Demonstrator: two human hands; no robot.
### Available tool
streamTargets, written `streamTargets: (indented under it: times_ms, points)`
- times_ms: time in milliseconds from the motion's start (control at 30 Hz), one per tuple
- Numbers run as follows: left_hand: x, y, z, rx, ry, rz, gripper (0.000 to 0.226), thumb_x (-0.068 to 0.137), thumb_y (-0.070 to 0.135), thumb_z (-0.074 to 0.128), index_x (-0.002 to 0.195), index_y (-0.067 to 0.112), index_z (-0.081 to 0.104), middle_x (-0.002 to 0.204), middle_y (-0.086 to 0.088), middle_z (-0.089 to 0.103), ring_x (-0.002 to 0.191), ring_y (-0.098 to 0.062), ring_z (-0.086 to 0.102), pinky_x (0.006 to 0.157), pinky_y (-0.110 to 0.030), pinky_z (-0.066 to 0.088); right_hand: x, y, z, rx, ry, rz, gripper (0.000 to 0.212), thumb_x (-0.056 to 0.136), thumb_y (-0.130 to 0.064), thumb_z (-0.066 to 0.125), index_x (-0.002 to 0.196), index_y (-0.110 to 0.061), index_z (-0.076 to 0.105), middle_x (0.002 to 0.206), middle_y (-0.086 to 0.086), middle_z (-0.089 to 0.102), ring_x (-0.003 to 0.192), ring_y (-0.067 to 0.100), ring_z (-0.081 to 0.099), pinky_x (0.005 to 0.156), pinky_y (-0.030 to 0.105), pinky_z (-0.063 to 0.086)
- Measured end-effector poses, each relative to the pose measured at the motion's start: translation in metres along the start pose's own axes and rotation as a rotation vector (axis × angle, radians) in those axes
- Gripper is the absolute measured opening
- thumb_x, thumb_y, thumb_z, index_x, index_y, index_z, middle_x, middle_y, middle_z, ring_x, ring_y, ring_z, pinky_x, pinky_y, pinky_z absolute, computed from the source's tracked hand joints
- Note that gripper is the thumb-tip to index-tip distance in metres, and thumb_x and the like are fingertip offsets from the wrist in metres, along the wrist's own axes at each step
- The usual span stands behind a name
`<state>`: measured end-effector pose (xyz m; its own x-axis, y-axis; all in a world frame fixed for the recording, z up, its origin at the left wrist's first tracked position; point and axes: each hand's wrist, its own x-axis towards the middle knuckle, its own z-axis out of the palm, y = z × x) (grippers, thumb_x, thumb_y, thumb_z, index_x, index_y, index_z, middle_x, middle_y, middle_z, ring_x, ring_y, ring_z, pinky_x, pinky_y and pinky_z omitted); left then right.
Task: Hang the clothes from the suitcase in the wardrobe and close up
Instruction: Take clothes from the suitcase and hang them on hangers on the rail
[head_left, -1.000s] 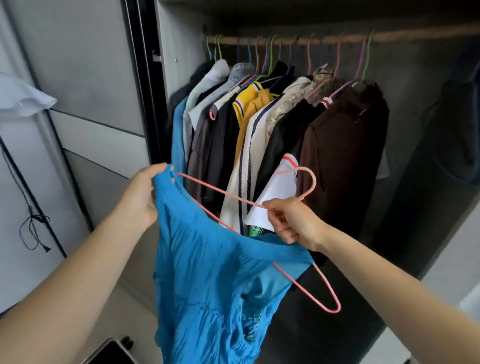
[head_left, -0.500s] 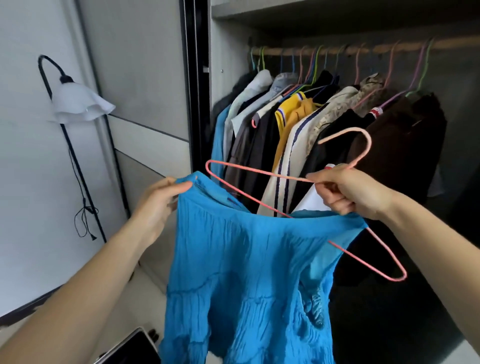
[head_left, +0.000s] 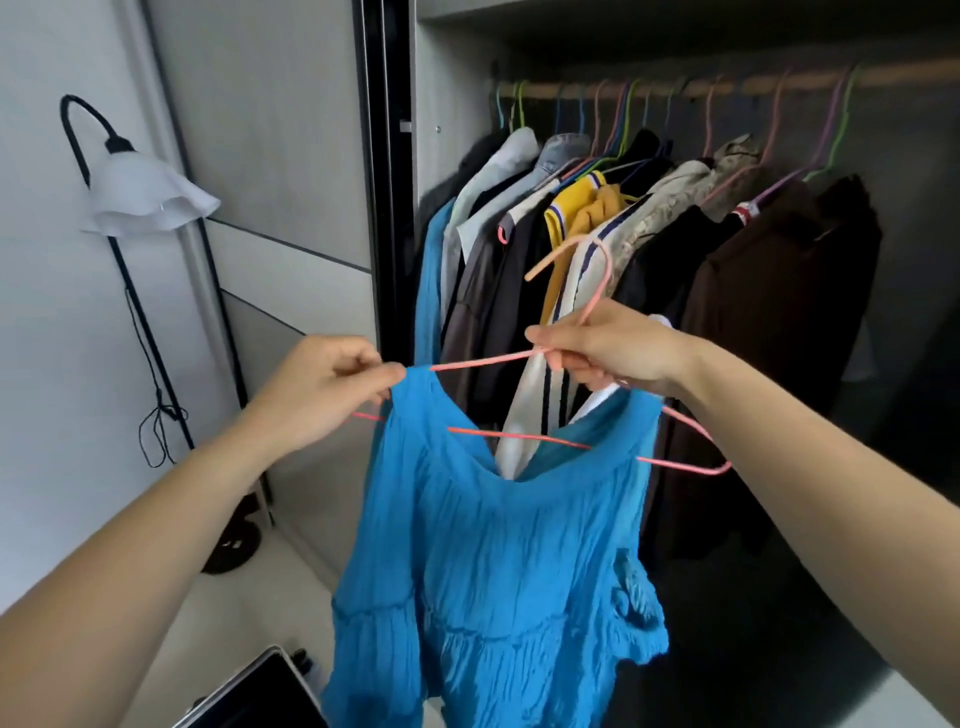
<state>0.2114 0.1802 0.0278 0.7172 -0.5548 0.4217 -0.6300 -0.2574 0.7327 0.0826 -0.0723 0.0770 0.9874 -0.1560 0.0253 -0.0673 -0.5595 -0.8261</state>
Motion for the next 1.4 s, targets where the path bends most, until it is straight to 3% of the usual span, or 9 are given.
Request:
streamTargets:
  times_ms: [267,433,533,600,700,800,1167,1300,1400]
  points:
    - [-0.002,-0.015,0.012,0.221,0.024,0.053,0.040,0.080,0.058,0.065,0.074,0.019,0.070,0.055,-0.010,0.058,0.053,-0.027,0.057,0.058,-0.044,0.056,0.006,-0.010,0.007,-0.124,-0.056,-0.125,0.030,0.084,-0.035,0.074,0.091,-0.006,0.072,0.067,0.007,0.053,0.062,0.015,0.047,0.059,0.023,0.040]
    - [0.001,-0.031,0.006,0.055,0.142,-0.039,0.037,0.078,0.041,0.076,0.058,0.011,0.066,0.049,-0.004,0.041,0.044,-0.006,0.035,0.042,-0.012,0.031,-0.014,0.025,-0.024,-0.285,0.022,-0.036,0.008,0.077,-0.018,0.082,0.082,-0.013,0.080,0.078,0.004,0.075,0.073,0.002,0.061,0.077,0.023,0.047]
    - [0.001,-0.034,0.014,-0.004,0.155,-0.069,0.033,0.078,0.032,0.078,0.056,0.011,0.066,0.052,-0.006,0.038,0.045,-0.007,0.032,0.040,-0.010,0.026,-0.028,0.033,-0.022,-0.262,0.030,-0.034,0.014,0.080,-0.019,0.079,0.086,-0.007,0.079,0.085,0.015,0.074,0.078,0.013,0.064,0.082,0.038,0.052]
    - [0.005,-0.037,0.020,-0.035,0.141,-0.102,0.036,0.077,0.032,0.078,0.057,0.006,0.063,0.053,-0.006,0.035,0.047,-0.007,0.030,0.040,-0.013,0.023,-0.039,0.021,-0.016,-0.221,-0.024,-0.058,0.014,0.086,-0.023,0.074,0.092,-0.011,0.078,0.084,0.002,0.075,0.079,0.006,0.066,0.079,0.025,0.052]
    - [0.011,-0.043,0.035,-0.111,0.035,-0.129,0.039,0.081,0.031,0.074,0.056,0.007,0.055,0.053,0.002,0.036,0.048,-0.008,0.034,0.047,-0.019,0.029,-0.055,0.003,-0.003,-0.122,-0.138,-0.024,0.018,0.092,-0.021,0.066,0.097,-0.004,0.071,0.065,-0.004,0.059,0.050,0.001,0.047,0.050,0.013,0.035]
    - [0.018,-0.048,0.066,-0.119,-0.058,-0.132,0.027,0.081,0.042,0.065,0.067,0.018,0.067,0.081,0.006,0.052,0.073,-0.012,0.054,0.073,-0.031,0.039,-0.070,0.001,0.002,0.040,-0.134,-0.032,0.010,0.091,-0.010,0.065,0.092,0.000,0.069,0.070,0.000,0.060,0.061,0.007,0.050,0.062,0.019,0.037]
    - [0.059,0.054,0.195,-0.466,-0.569,-0.071,0.019,0.098,0.032,0.047,0.093,0.027,0.065,0.076,0.020,0.062,0.082,0.002,0.055,0.069,-0.013,0.039,-0.146,-0.032,-0.036,0.739,0.429,0.030,0.024,0.069,-0.006,0.061,0.049,-0.011,0.049,0.039,-0.004,0.032,0.032,0.007,0.028,0.035,0.019,0.021]
    - [0.066,0.113,0.208,-0.379,-0.539,0.220,0.068,0.083,0.066,0.038,0.144,0.035,0.039,0.139,0.018,0.043,0.132,-0.001,0.036,0.113,-0.032,0.031,-0.173,-0.053,-0.064,0.747,0.637,0.037,0.053,0.052,-0.018,0.070,0.066,-0.017,0.019,0.044,-0.005,0.017,0.041,0.011,0.011,0.039,0.023,0.014]
    - [0.072,0.156,0.220,-0.206,-0.501,0.484,0.050,0.104,0.037,0.029,0.150,0.017,0.030,0.156,0.003,0.028,0.146,-0.012,0.020,0.121,-0.032,0.011,-0.179,-0.063,-0.090,0.587,0.816,-0.009,0.036,0.067,-0.006,0.068,0.065,-0.014,0.033,0.038,-0.002,0.034,0.033,0.011,0.027,0.035,0.020,0.029]
